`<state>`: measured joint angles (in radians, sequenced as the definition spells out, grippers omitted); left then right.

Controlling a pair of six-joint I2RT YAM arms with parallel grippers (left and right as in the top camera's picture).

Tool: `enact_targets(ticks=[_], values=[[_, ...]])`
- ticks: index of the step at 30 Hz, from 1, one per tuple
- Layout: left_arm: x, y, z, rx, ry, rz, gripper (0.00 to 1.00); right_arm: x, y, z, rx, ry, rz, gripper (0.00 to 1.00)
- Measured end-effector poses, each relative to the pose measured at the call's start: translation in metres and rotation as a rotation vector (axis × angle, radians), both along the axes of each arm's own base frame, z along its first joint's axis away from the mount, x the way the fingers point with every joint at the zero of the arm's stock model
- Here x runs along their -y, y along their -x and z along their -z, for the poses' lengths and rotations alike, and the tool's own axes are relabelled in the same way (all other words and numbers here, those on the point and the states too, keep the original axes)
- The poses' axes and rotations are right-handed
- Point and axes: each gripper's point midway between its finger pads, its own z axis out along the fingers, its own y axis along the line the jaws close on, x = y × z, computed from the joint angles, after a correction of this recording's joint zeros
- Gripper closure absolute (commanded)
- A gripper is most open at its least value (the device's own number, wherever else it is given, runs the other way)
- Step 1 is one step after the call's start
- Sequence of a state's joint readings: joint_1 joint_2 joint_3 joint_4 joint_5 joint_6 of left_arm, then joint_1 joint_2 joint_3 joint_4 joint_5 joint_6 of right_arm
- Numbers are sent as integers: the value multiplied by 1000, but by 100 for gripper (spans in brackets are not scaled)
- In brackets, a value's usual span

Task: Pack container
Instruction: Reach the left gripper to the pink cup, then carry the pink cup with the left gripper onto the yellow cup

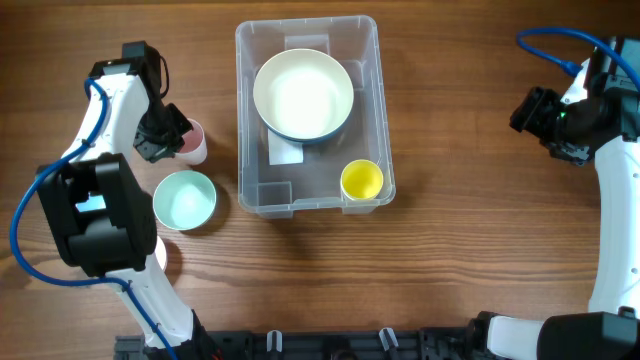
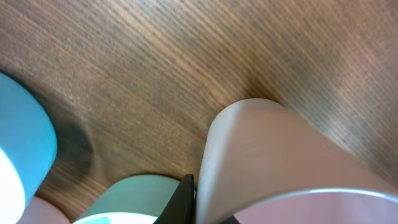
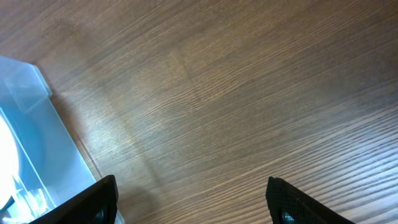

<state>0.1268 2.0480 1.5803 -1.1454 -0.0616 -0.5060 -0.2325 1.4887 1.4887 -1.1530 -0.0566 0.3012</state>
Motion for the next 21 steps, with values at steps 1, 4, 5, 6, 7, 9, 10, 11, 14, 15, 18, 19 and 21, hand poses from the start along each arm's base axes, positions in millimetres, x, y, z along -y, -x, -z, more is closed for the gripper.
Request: enact_targets(ticks=[1,4,5,6,7,9,10,11,14,15,18,19,21], values=[[1,2,0,-7,3,0,96,0,0,0,0,0,0,23],[3,8,-5,-21,12,2,96,0,0,0,1,0,0,23],[5,8,-12,-10,12,5,96,0,0,0,0,0,0,23],[7,8,-22,15,10,10,96,0,0,0,2,1,0,23],[10,9,-37,43,9,18,96,0,-1,0,3,1,0,23],[27,5,-87,175,19,59,96,0,-1,0,4,1,0,23],[38,1,-116,263,26,89,96,0,-1,0,5,0,0,23],[50,0,-144,347,30,123,96,0,-1,0,5,-1,-1,23],[115,16,-234,616,82,287,96,0,-1,-1,5,-2,-1,23],[138,24,-248,661,113,341,96,0,-1,0,5,-2,-1,23],[191,39,-265,719,191,450,96,0,-1,0,4,-2,-1,23],[218,42,-265,727,227,505,96,0,-1,0,4,-2,-1,22],[260,44,-254,712,274,581,96,-1,0,0,1,-3,-1,22]])
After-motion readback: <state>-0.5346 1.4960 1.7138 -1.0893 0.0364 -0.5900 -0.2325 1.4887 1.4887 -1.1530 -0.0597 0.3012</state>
